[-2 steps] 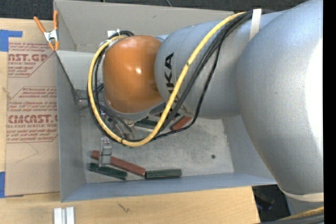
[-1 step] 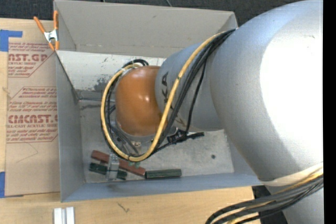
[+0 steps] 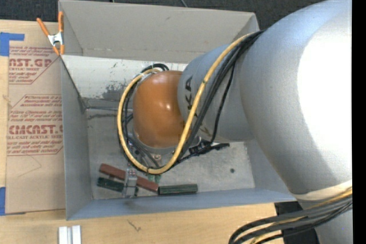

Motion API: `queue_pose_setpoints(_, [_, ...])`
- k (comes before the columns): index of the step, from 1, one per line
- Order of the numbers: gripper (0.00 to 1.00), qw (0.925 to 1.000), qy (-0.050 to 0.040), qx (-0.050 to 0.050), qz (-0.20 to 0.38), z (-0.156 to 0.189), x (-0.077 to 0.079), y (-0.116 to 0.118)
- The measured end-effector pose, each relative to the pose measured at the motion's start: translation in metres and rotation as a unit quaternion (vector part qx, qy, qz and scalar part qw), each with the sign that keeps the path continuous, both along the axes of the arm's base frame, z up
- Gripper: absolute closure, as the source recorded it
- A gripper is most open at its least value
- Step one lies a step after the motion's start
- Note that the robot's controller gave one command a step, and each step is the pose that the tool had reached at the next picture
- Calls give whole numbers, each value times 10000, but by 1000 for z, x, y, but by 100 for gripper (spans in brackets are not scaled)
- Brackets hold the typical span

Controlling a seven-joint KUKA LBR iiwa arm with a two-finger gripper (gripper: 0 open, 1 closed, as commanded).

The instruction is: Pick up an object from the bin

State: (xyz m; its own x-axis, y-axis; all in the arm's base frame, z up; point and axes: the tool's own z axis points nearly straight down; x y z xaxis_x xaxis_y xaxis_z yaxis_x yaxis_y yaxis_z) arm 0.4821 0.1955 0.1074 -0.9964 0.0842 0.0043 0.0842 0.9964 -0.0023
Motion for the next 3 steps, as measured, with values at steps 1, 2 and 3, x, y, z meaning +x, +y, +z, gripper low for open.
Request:
queue_pose_setpoints(1, [0, 10000, -34, 18, -53, 28, 2, -1])
queue_pose_setpoints(2, [0, 9992, -29, 16, -402, -39, -3, 4])
queue_pose_setpoints(3, [100, 9970, -17, 14, -777, -38, -1, 2])
